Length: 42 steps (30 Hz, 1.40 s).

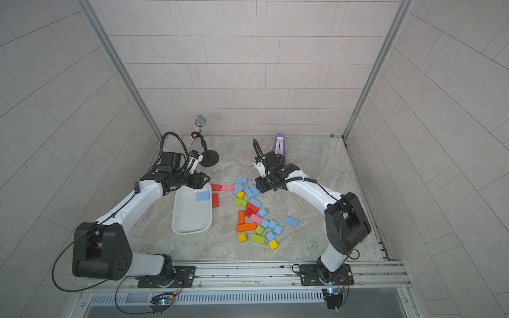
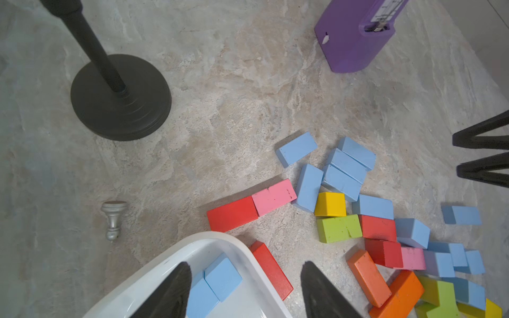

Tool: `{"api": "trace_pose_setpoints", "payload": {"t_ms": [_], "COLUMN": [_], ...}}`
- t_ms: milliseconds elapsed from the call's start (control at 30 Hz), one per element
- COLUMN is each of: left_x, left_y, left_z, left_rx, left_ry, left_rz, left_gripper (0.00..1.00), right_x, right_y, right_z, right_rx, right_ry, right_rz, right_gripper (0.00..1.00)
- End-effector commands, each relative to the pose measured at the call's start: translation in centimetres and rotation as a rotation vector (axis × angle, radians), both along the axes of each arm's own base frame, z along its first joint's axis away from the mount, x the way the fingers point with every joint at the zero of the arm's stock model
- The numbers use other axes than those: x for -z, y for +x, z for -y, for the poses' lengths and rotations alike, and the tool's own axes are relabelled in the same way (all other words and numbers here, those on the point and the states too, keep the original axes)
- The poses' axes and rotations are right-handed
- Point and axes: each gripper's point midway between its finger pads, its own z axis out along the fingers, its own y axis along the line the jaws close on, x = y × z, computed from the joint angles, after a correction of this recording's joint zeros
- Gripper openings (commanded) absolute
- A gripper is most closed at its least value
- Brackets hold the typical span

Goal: Pick out the blue building blocks
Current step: Pick up the building block from the center of the board.

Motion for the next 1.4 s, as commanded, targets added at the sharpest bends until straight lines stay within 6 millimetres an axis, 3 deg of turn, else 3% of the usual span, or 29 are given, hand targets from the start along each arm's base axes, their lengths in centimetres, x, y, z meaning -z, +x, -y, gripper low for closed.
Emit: {"api": "trace_pose_setpoints", "payload": {"t_ms": [0,167,367,567,833,967,1167,1367], "left_x": [-1.8,-1.7,-1.5,-0.8,0.6,0.4,0.4,0.1], "left_y": [1.2,1.0,0.5,0.0,0.1,0.0,-0.1,-0.2], "left_z": [-0.6,-0.4,-0.6,-0.7,-1.2,-1.1,-1.2,-1.0], "left_rx": [-0.061,-0.023,0.001,0.018,0.024,0.028,0.029,0.033], "left_ry": [-0.060,-0.033,-0.001,0.015,0.059,0.057,0.061,0.055], "left_rz": [0.067,0.063,0.043,0.018,-0.004,0.004,0.005,0.016], "left_gripper": [0.68,0.68,0.68,0.68,0.68,0.68,0.68,0.68], "right_x": [0.8,1.6,3.9,4.7,5.5,6.3,7.5,8.4], "right_y": [0.5,3.2,4.0,1.4,-4.3,-6.6,-8.7,-9.0], "right_z": [0.5,-0.9,1.0,3.4,1.8,1.2,0.5,0.2], "right_rx": [-0.066,-0.086,-0.051,-0.013,0.002,0.027,0.033,0.038], "right_ry": [-0.105,-0.133,-0.241,-0.265,-0.235,-0.209,-0.227,-0.218], "right_rz": [-0.027,-0.036,-0.129,-0.185,-0.248,-0.304,-0.337,-0.342], "right_gripper": [0.45,0.45,0.41,0.41,0.44,0.45,0.50,0.49]}}
